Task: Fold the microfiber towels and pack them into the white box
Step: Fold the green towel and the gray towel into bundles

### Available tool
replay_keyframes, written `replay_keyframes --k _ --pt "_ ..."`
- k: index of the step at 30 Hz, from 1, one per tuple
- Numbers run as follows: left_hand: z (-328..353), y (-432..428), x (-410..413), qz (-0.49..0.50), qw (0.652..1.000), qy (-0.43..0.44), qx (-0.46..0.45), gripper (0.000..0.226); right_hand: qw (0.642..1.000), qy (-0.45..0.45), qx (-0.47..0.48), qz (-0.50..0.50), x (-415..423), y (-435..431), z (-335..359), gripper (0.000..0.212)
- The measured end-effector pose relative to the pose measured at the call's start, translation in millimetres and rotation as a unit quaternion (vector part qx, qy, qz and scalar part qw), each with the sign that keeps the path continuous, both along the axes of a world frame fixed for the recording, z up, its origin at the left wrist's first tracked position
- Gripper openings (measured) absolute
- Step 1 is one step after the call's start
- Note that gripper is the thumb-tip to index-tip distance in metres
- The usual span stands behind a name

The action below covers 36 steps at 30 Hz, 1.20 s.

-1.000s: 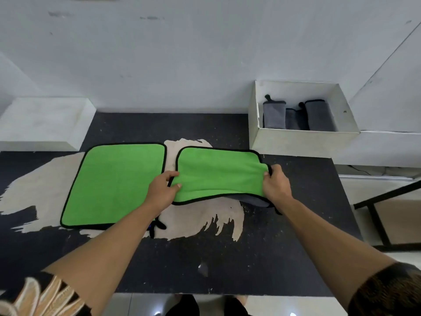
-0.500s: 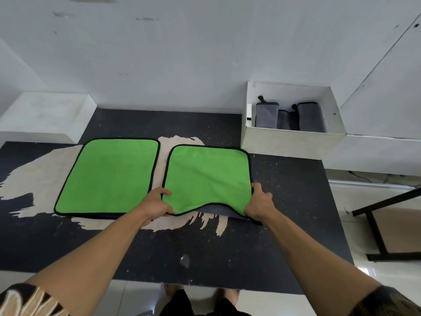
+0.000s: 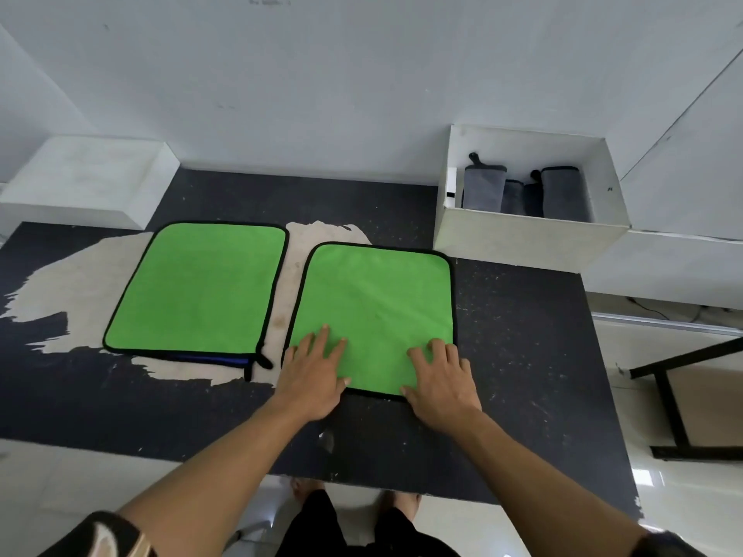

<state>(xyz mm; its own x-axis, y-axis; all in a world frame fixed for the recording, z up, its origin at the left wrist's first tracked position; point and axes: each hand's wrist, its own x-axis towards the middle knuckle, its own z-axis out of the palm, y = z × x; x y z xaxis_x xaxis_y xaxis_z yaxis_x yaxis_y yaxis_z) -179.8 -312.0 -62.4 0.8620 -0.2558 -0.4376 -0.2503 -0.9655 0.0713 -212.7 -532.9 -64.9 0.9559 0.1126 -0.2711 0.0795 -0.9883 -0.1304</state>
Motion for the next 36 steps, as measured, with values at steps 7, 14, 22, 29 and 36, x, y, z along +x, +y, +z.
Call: replay_keyframes --k 7,14,22,29,36 --pt "-11.2 38.2 -26.3 -0.073 0.995 -0.030 0.062 0.077 0.996 -0.023 -0.044 0.074 -24.4 -32.2 -19.3 0.067" --pt "-1.4 47.7 -21.6 -0.182 0.973 -0.091 0.109 0.081 0.987 -0.076 -0.055 0.127 -21.2 -24.8 -16.3 0.045" --pt "5.3 40.2 -4.3 -0.143 0.975 -0.100 0.136 0.043 0.986 -0.104 -0.073 0.104 -16.8 -7.5 -10.4 0.021" --pt "6.3 57.8 0.0 -0.175 0.972 -0.113 0.112 0.036 0.991 -0.089 -0.038 0.090 -9.3 -17.3 1.1 0.026" --pt "22.1 70.4 22.4 -0.139 0.980 -0.137 0.034 0.035 0.998 -0.009 -0.008 0.068 9.3 -44.9 17.2 0.016"
